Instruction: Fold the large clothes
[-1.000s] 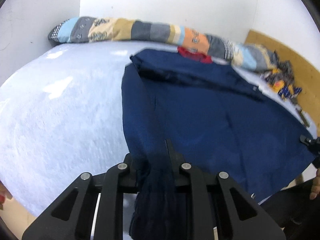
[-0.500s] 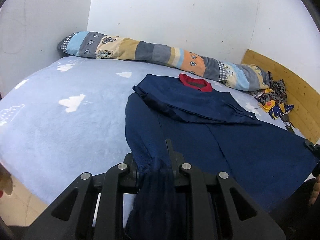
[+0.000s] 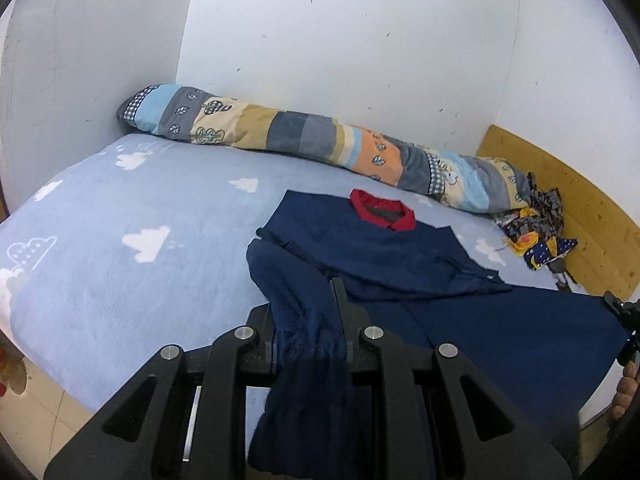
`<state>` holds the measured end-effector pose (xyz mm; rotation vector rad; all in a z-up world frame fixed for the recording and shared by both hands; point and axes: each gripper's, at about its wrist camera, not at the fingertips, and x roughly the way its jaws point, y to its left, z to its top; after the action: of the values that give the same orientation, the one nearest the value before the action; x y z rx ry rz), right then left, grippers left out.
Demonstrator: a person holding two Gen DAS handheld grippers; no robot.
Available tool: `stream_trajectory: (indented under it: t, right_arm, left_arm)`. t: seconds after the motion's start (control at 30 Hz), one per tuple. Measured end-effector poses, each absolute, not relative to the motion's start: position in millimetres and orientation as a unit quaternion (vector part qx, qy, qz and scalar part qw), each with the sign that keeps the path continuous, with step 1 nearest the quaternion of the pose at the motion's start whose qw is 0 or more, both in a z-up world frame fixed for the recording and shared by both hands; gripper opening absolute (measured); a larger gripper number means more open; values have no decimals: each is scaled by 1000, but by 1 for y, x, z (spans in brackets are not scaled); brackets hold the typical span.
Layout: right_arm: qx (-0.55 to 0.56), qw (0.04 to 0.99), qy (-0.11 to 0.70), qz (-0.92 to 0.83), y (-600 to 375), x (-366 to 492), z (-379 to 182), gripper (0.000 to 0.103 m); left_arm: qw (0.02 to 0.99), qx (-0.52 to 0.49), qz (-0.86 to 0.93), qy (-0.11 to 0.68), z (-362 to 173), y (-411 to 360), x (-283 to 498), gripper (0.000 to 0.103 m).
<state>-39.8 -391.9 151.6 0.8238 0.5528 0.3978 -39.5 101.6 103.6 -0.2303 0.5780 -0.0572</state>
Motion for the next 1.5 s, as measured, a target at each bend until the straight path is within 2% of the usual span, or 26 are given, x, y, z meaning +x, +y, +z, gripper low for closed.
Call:
stream_trajectory:
  t: [0.23, 0.53, 0.77, 1.1, 1.3, 1.4, 1.43, 1.5]
  right_arm:
    - [414, 855, 244, 196, -395, -10, 176, 9]
    - [414, 853, 255, 187, -406, 31, 185, 9]
    - [400, 860, 253, 189, -403, 91, 186, 9]
    - [399, 858, 281, 159, -407, 231, 162, 9]
    - [430, 824, 350, 114, -413, 345, 101, 10]
    - [446, 798, 397, 80, -412, 389, 65, 20]
    - [452, 789, 411, 66, -413, 399, 52, 23]
    - [451, 782, 427, 52, -412, 414, 33, 42]
  left_arm:
    - [952, -134, -32, 272, 128, 109, -15, 18]
    - [947, -156, -15, 281, 140, 122, 33, 19]
    - [950, -131, -4, 283, 141, 115, 84, 19]
    - [943, -106, 20, 315, 117, 105, 208, 20]
    - [900, -129, 20, 416, 65, 107, 324, 23]
    - [857, -163, 23, 488, 21, 114, 374, 31]
    - [838, -184, 19, 514, 7, 118, 386, 40]
    - [803, -246, 34, 542, -16, 135, 398, 50]
